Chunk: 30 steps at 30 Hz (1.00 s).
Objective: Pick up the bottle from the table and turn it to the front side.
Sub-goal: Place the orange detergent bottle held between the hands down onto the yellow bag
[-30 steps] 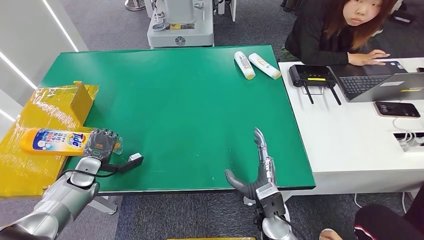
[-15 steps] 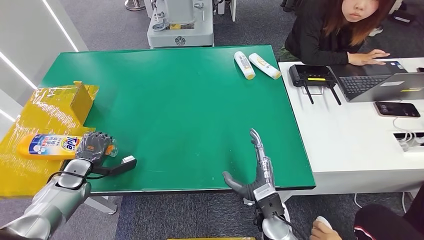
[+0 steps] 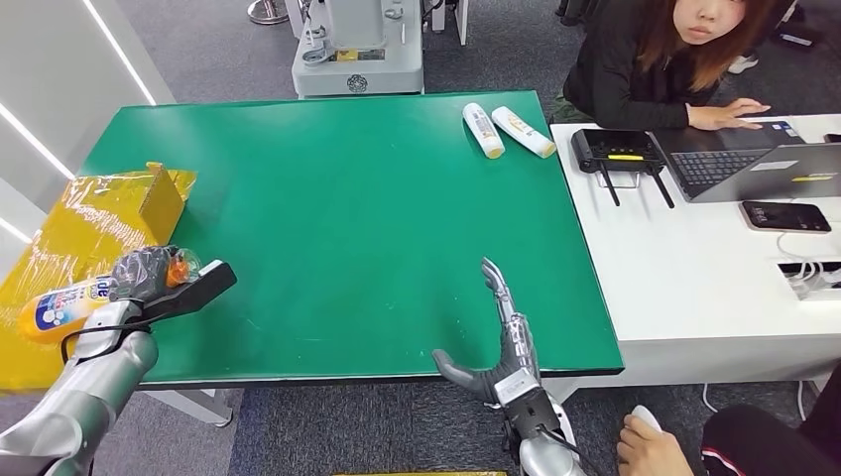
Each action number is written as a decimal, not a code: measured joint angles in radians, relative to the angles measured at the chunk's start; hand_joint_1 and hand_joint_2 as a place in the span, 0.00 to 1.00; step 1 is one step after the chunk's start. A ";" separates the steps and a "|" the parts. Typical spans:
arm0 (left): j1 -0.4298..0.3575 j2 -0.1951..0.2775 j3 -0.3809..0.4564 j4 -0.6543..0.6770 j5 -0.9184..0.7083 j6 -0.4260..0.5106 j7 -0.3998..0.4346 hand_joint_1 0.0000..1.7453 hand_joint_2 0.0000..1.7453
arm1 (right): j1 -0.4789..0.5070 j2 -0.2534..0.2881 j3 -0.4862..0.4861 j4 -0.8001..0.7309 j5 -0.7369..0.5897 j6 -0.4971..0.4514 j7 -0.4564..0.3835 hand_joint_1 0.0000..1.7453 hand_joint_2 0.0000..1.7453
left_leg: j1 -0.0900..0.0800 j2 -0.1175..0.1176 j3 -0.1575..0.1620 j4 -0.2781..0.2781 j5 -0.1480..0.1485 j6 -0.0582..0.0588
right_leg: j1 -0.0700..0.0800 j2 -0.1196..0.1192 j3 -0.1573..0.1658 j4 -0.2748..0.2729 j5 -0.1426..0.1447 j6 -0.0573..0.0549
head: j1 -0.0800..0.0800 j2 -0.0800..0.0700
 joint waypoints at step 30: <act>0.036 -0.037 0.004 0.000 -0.238 0.074 0.030 0.00 1.00 | 0.002 0.000 0.001 -0.008 0.022 0.028 0.005 0.00 1.00 | 0.001 -0.001 0.000 -0.002 0.003 -0.005 | 0.000 0.000 -0.001 0.001 0.002 -0.003 | 0.000 0.000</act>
